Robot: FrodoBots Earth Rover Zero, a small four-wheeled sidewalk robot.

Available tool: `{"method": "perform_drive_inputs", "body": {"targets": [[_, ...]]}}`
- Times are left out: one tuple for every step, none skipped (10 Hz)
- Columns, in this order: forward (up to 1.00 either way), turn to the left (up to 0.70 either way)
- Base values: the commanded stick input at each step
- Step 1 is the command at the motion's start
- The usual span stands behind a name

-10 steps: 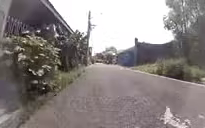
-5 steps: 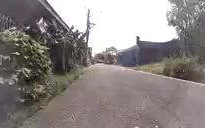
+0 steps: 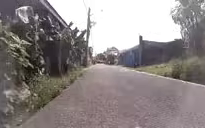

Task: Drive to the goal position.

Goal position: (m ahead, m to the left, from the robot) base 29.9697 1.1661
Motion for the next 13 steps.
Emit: {"method": "perform_drive_inputs", "body": {"targets": [[1.0,0.0],[1.0,0.0],[1.0,0.0],[1.0,0.0],[1.0,0.0],[1.0,0.0],[1.0,0.0],[1.0,0.0],[1.0,0.0],[1.0,0.0],[1.0,0.0],[1.0,0.0],[1.0,0.0]]}}
